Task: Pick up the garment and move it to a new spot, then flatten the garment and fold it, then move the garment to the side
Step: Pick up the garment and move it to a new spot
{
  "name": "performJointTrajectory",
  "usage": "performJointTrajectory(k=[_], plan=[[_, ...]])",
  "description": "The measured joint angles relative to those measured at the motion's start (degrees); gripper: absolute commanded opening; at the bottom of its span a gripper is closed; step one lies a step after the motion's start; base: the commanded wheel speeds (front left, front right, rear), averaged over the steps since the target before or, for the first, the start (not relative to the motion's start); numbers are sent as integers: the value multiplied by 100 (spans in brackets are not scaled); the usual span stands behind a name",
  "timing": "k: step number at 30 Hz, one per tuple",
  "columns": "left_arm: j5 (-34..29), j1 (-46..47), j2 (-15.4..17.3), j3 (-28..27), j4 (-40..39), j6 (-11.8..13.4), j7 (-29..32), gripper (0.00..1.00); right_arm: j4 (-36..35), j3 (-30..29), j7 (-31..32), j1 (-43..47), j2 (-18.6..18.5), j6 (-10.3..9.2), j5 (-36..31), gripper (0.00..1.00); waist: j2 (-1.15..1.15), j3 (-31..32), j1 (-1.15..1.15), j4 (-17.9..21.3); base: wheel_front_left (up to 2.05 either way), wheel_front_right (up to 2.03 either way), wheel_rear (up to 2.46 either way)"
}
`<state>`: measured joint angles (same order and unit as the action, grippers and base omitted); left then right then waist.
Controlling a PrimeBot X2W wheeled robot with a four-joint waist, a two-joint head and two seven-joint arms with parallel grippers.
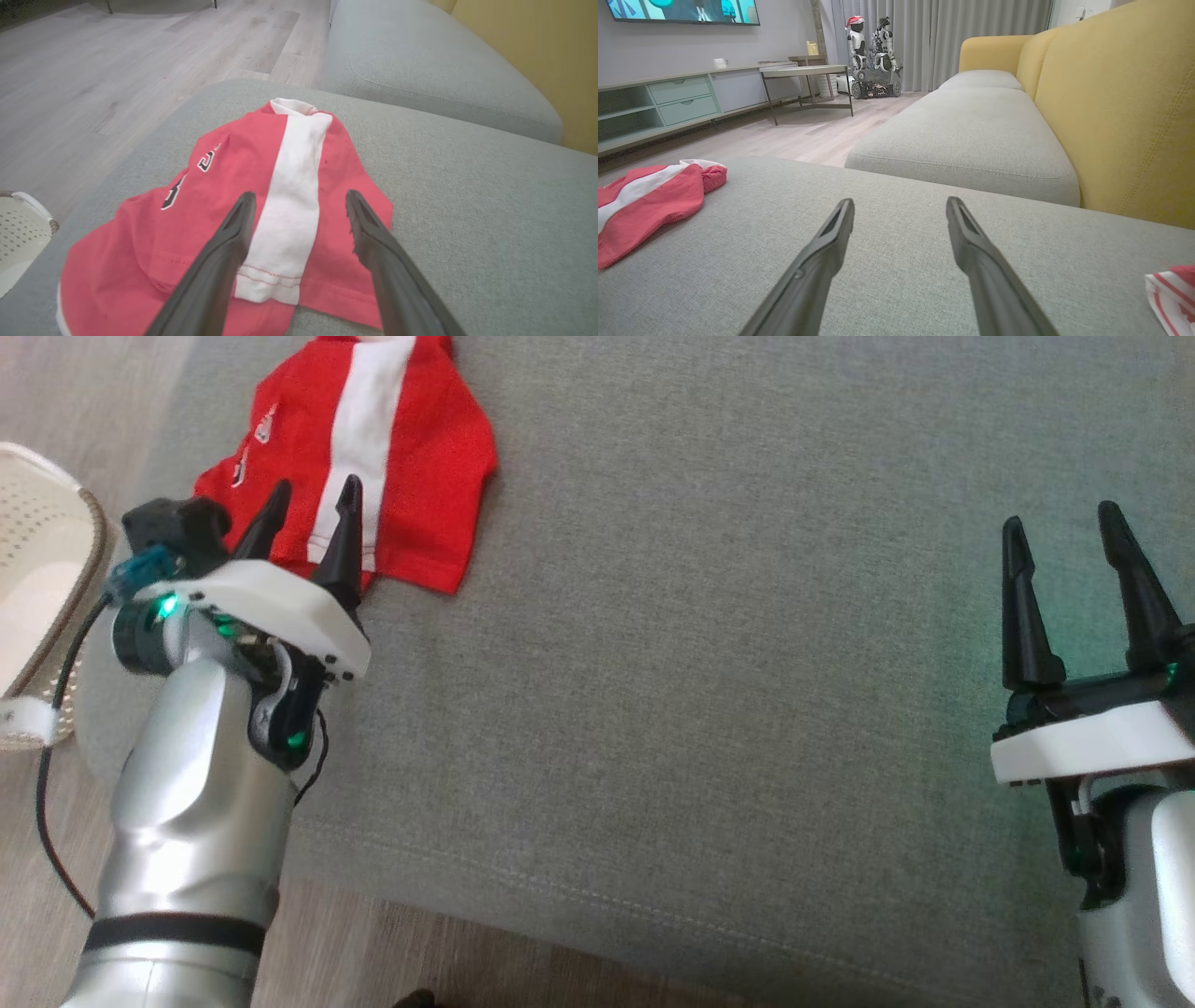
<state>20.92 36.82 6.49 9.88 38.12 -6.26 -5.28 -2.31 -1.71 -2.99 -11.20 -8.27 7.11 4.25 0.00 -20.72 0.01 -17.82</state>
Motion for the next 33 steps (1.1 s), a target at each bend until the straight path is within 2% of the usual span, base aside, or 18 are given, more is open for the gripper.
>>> performJointTrajectory(k=[12, 17, 19, 23, 27, 33], plan=[[0, 432, 33, 323, 684, -76, 169, 100, -46, 62, 27, -182, 5, 0, -24, 100, 0, -219, 0, 144, 0, 0, 0], [-77, 566, 75, 423, 1068, 78, 249, 100, -37, 105, 49, -262, 10, 0, -24, 100, 0, -315, 0, 230, 0, 0, 0], [-75, 628, 82, 421, 1233, 80, 248, 0, -2, 91, 47, -262, 12, 0, -23, 100, 0, -317, 0, 270, 0, 0, 0], [-62, 673, 91, 415, 1343, 78, 98, 0, 105, 54, 7, -261, 30, 0, -23, 100, 0, -226, 0, 289, 0, 0, 0], [23, 676, 115, 350, 1282, 77, -308, 0, 230, 52, -87, -260, 91, 0, -22, 100, 0, -54, 0, 314, 0, 0, 0], [264, 671, 145, 215, 610, 13, -703, 0, 488, 55, -268, -234, 241, 0, 41, 100, 0, 337, -1, 380, 0, 0, 0]])
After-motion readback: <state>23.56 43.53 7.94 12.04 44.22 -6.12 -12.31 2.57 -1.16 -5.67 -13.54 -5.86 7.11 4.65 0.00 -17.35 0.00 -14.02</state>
